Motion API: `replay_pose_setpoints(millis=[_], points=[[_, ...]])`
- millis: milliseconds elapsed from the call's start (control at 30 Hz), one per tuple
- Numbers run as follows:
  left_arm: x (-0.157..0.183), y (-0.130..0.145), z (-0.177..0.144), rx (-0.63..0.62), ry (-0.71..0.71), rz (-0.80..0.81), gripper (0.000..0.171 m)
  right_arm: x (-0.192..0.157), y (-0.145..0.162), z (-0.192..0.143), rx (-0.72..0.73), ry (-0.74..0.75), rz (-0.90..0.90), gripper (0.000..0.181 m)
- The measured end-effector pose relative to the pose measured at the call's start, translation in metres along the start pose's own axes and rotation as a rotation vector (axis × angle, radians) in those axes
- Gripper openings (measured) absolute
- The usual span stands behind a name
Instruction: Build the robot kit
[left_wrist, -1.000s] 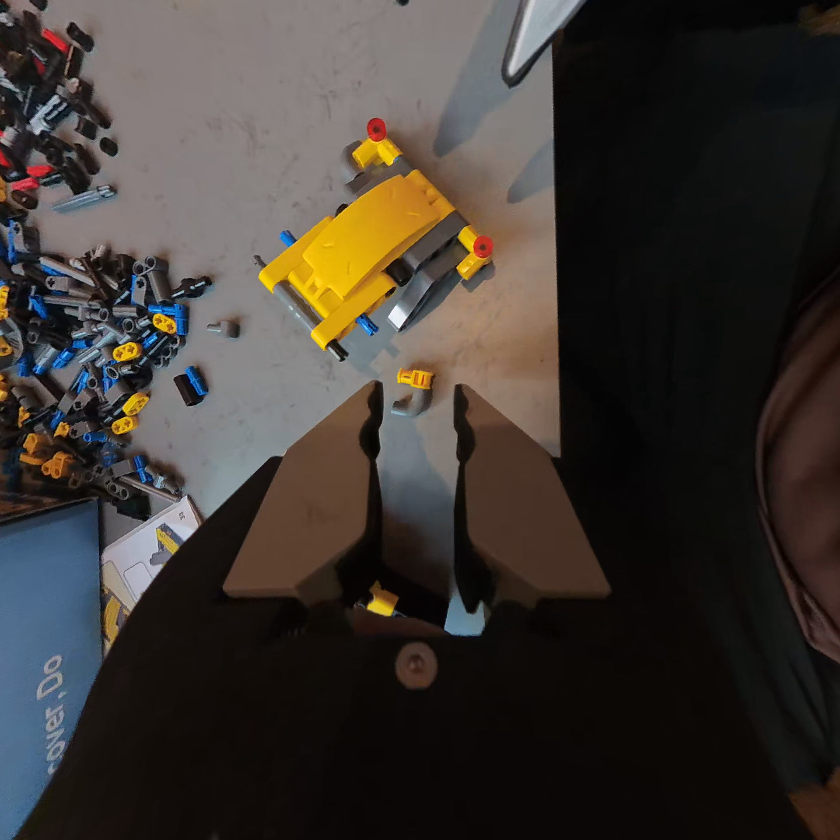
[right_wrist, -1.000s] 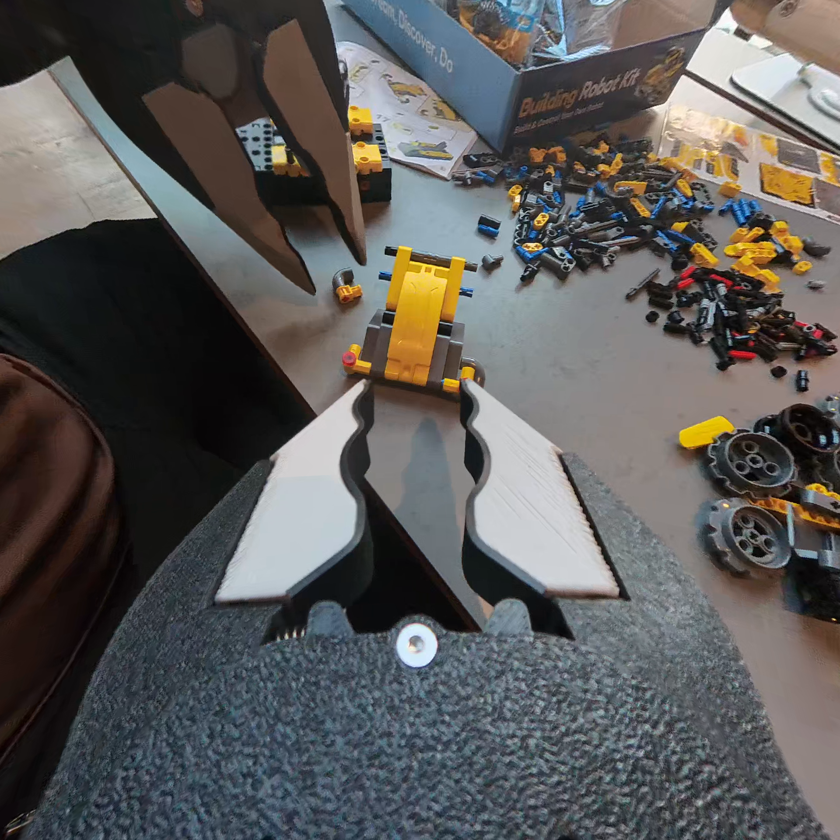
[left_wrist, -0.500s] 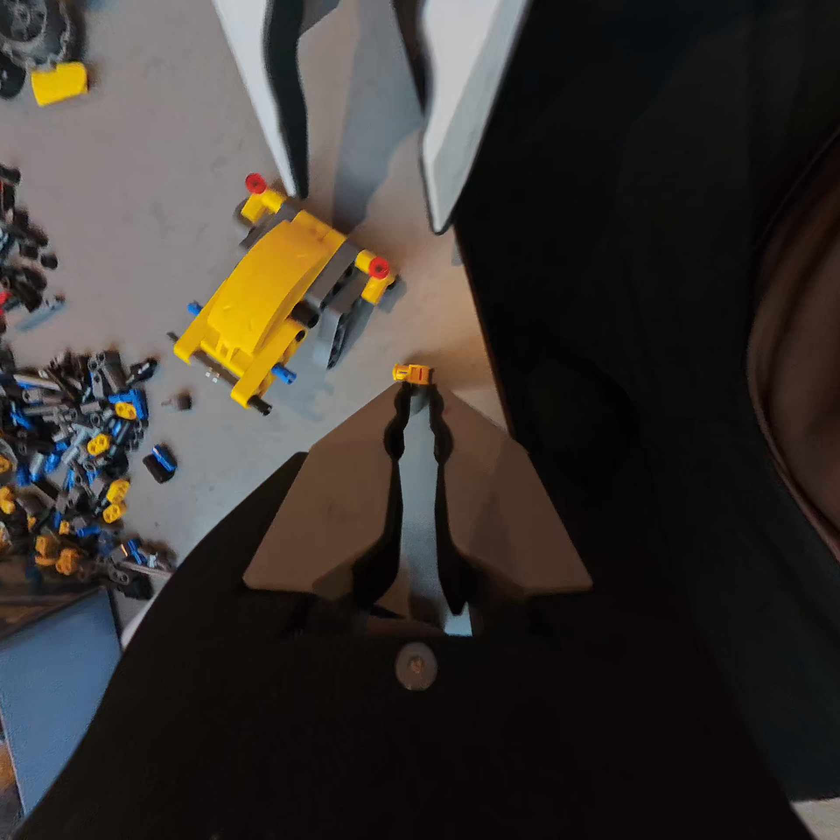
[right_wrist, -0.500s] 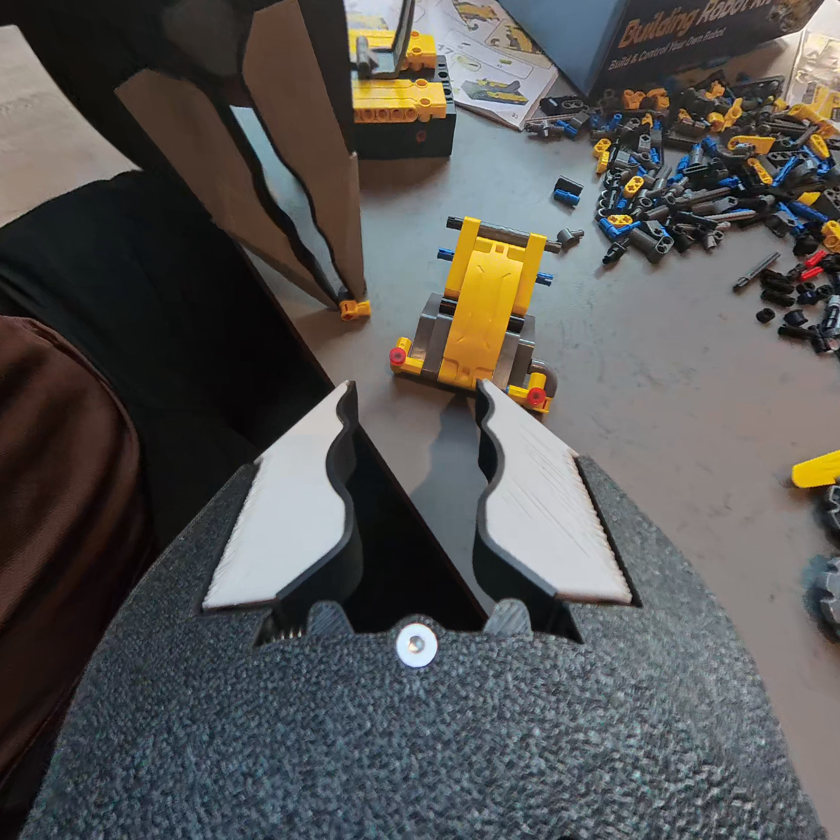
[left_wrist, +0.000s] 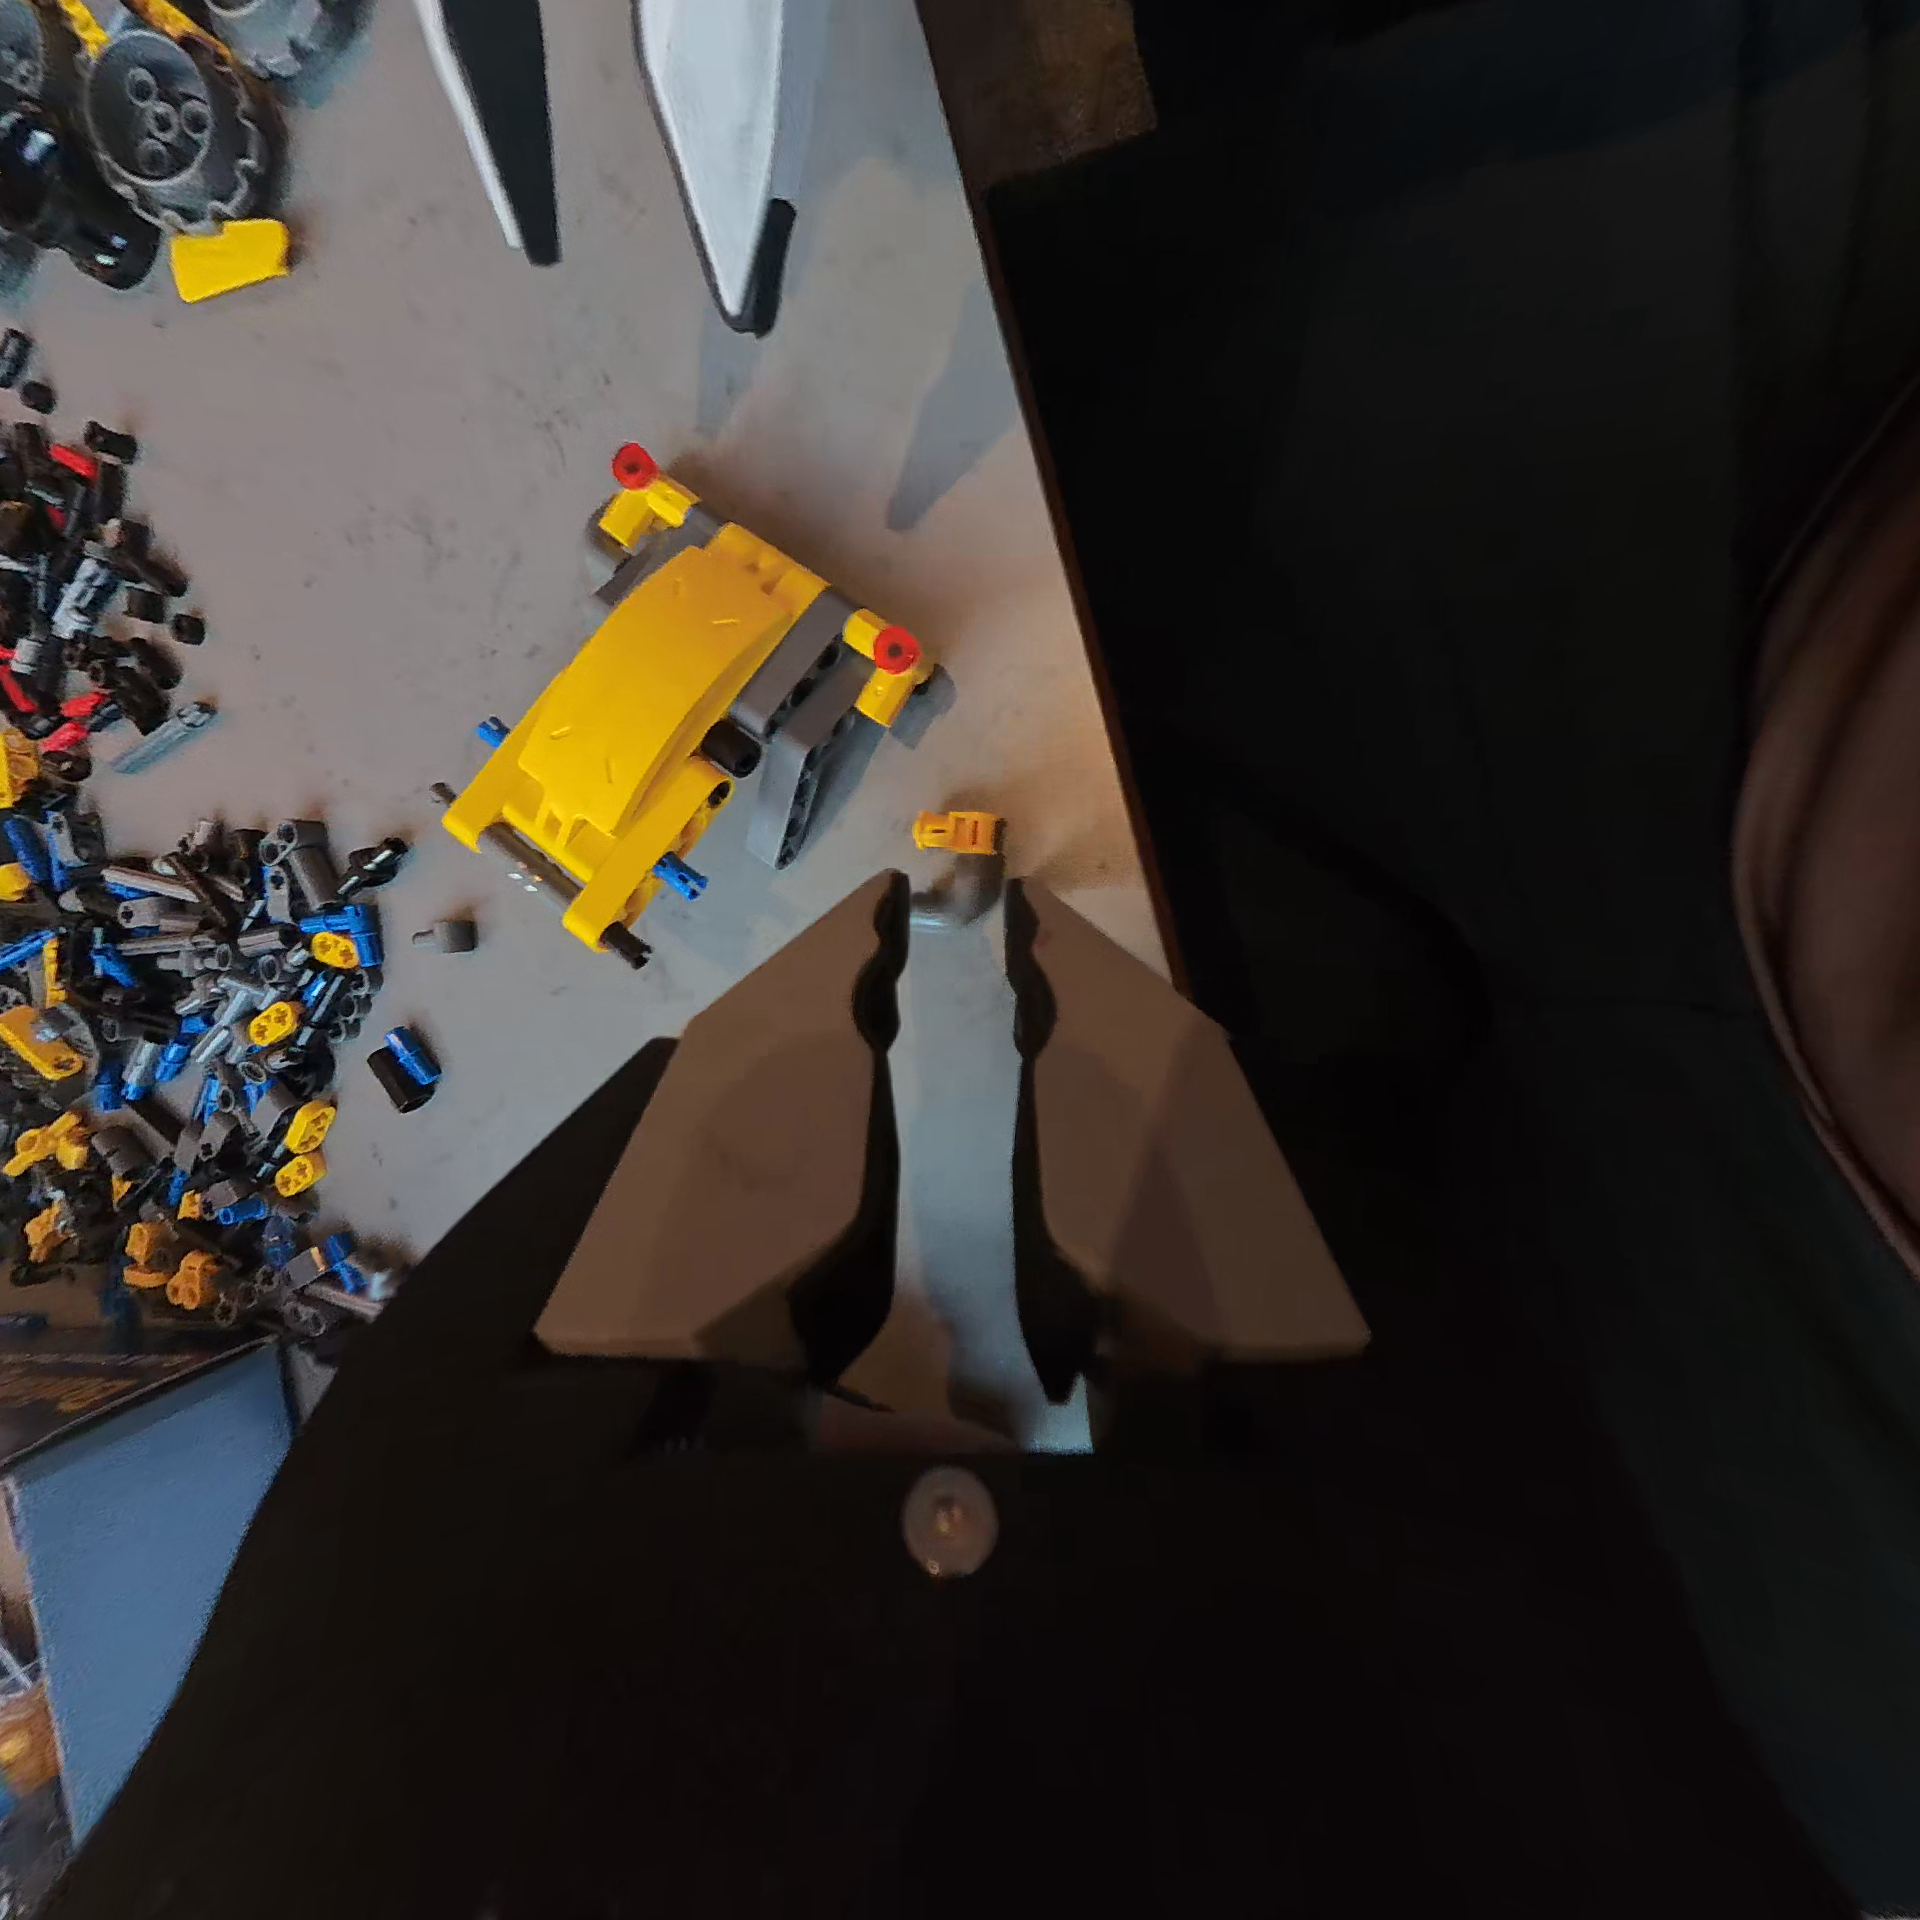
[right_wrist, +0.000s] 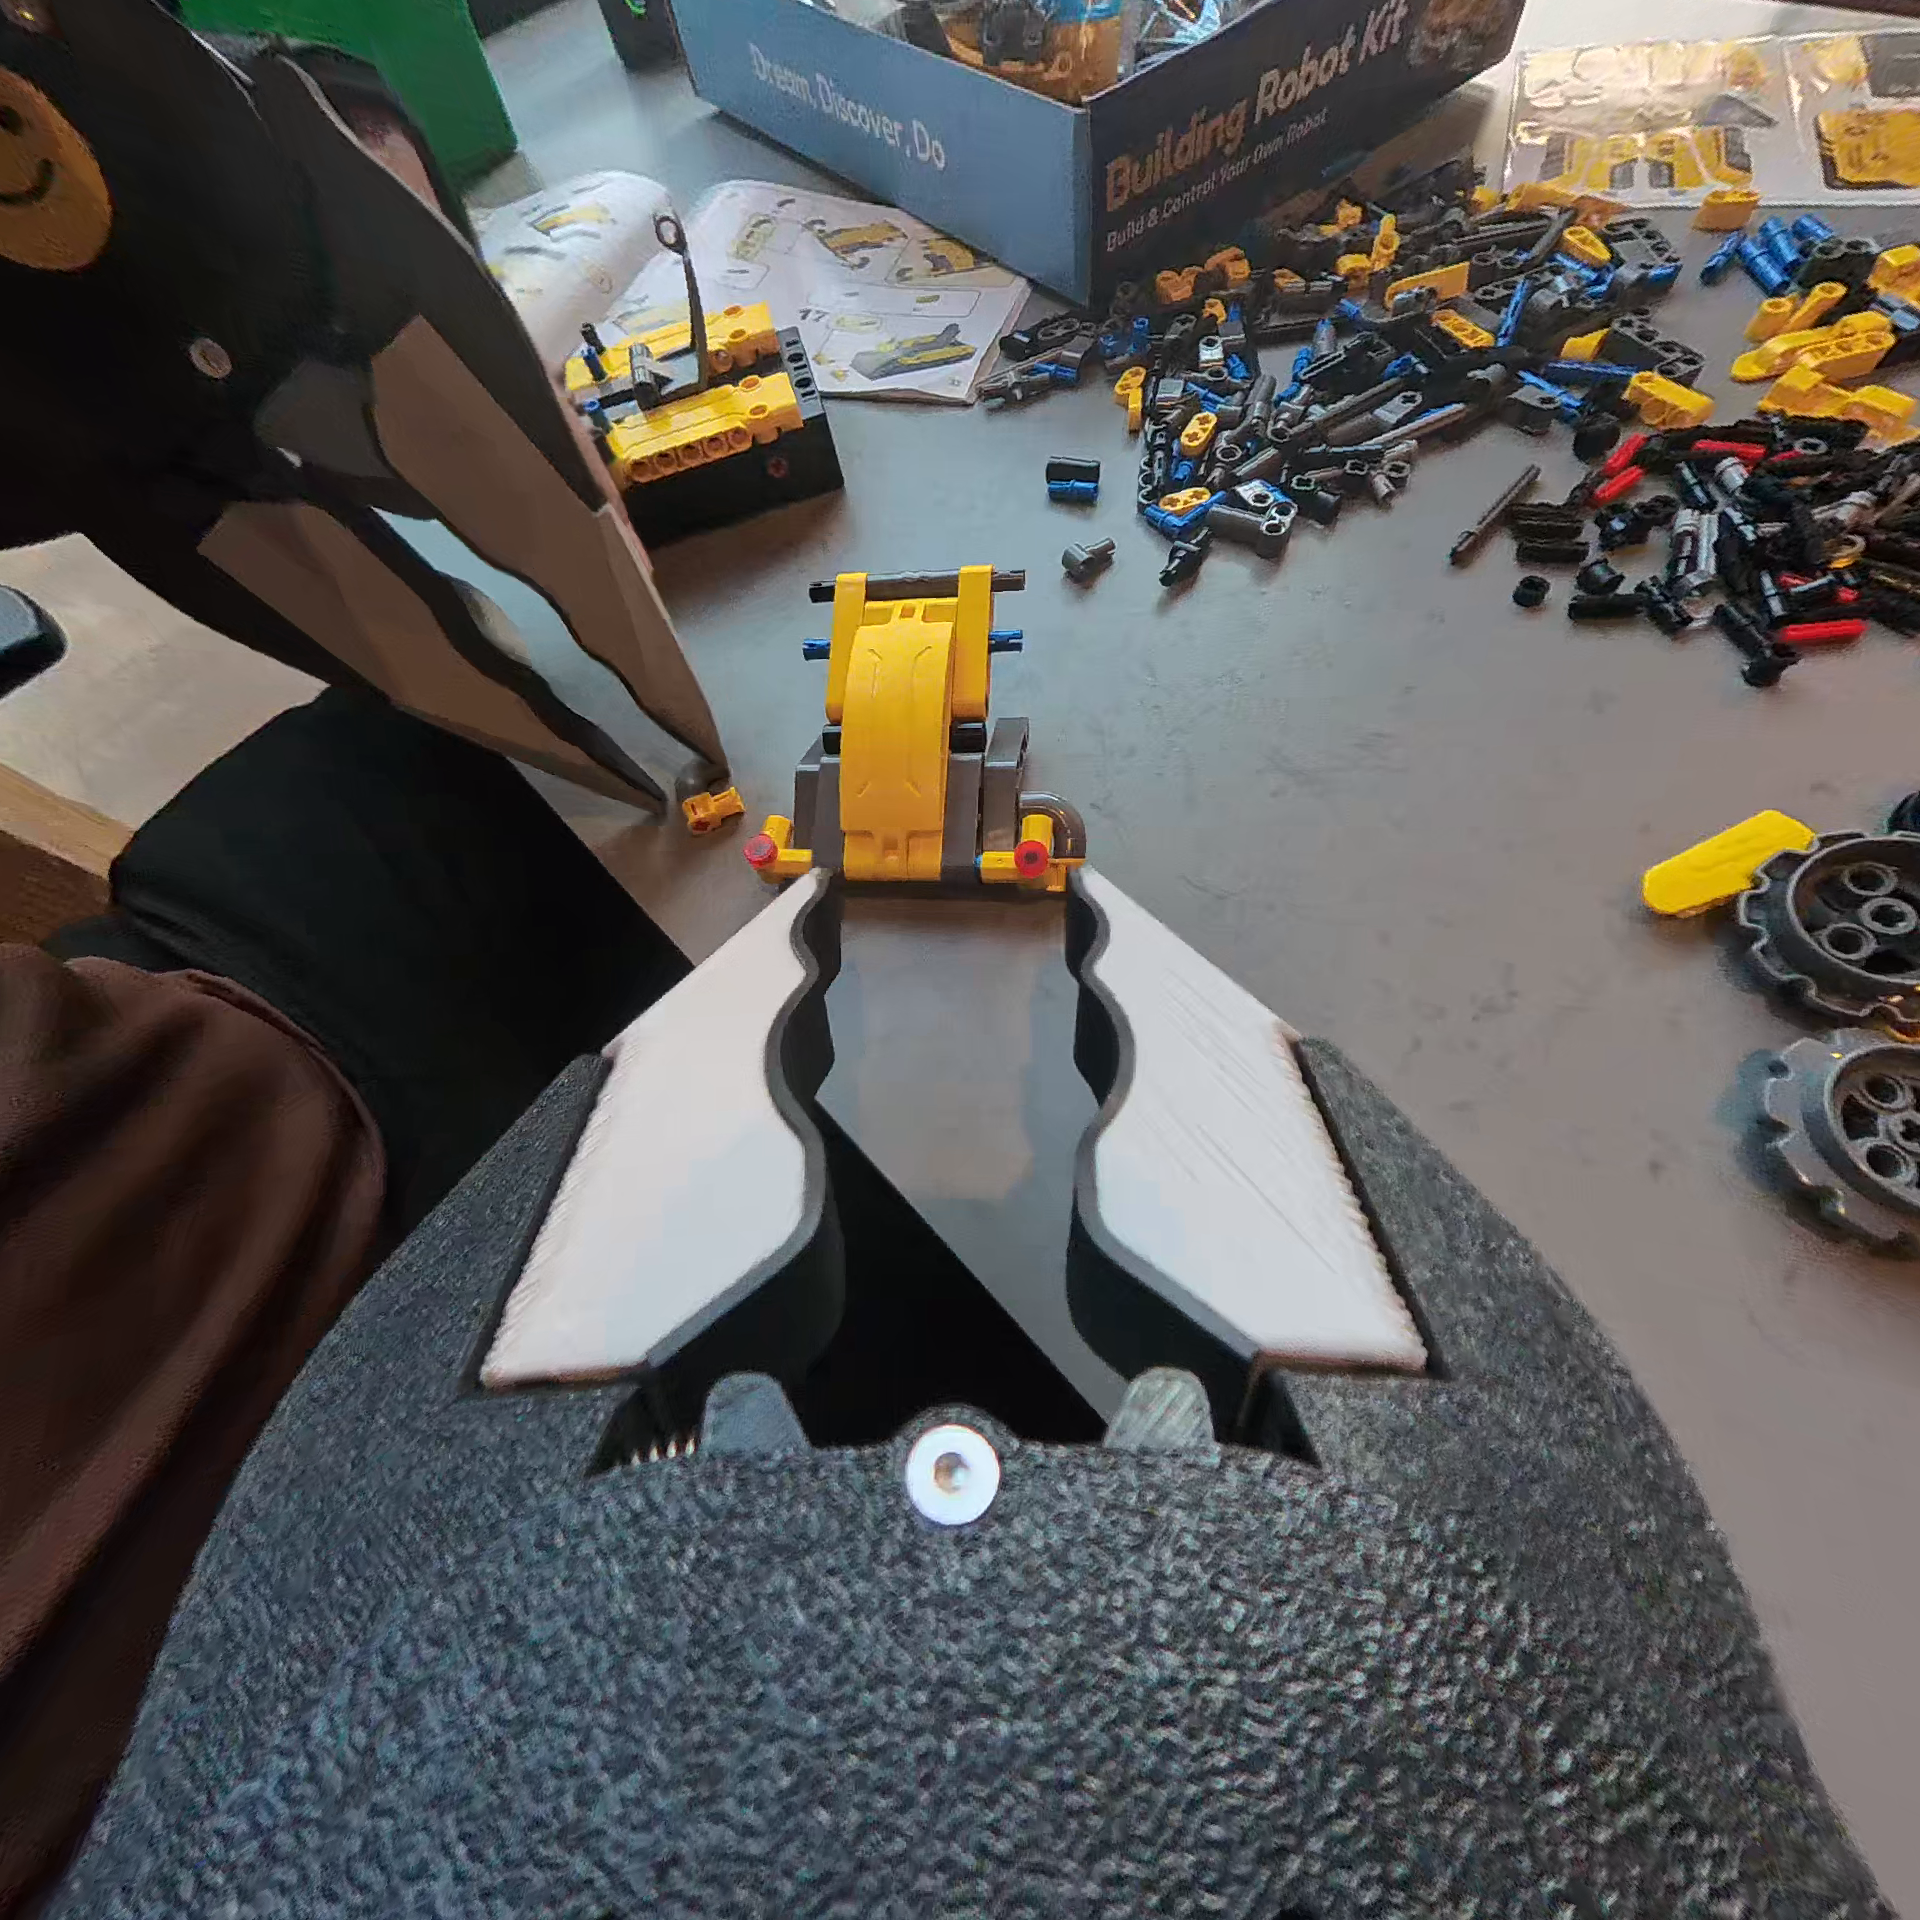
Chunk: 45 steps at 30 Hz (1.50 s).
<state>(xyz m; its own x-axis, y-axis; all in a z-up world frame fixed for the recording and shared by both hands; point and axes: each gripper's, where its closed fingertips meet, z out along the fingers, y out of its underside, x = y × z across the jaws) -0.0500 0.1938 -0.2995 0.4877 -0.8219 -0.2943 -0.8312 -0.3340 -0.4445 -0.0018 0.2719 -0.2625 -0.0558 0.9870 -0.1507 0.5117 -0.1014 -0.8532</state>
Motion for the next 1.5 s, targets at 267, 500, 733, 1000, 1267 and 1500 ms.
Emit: replay_pose_setpoints(millis=[267, 500, 733, 1000, 1267, 1500], points=[[-0.001, -0.005, 0.007, 0.044, -0.001, 0.03, 0.005, -0.024, 0.011, 0.018, -0.076, -0.031, -0.1, 0.049], [0.011, -0.018, 0.009, 0.101, -0.01, 0.194, 0.005, -0.025, 0.017, 0.028, -0.139, 0.045, -0.228, 0.049], [0.01, -0.02, 0.01, 0.152, 0.008, 0.231, 0.004, -0.044, 0.012, 0.03, -0.11, -0.007, -0.267, 0.048], [0.01, -0.021, 0.01, 0.177, 0.032, 0.209, 0.005, -0.05, 0.004, 0.037, -0.067, 0.022, -0.28, 0.048], [0.011, -0.019, 0.01, 0.114, 0.018, 0.198, 0.005, -0.024, -0.001, 0.041, -0.029, 0.069, -0.113, 0.055], [0.013, -0.019, 0.009, 0.174, 0.026, 0.099, 0.005, -0.02, -0.002, 0.052, -0.059, 0.052, -0.155, 0.054]])
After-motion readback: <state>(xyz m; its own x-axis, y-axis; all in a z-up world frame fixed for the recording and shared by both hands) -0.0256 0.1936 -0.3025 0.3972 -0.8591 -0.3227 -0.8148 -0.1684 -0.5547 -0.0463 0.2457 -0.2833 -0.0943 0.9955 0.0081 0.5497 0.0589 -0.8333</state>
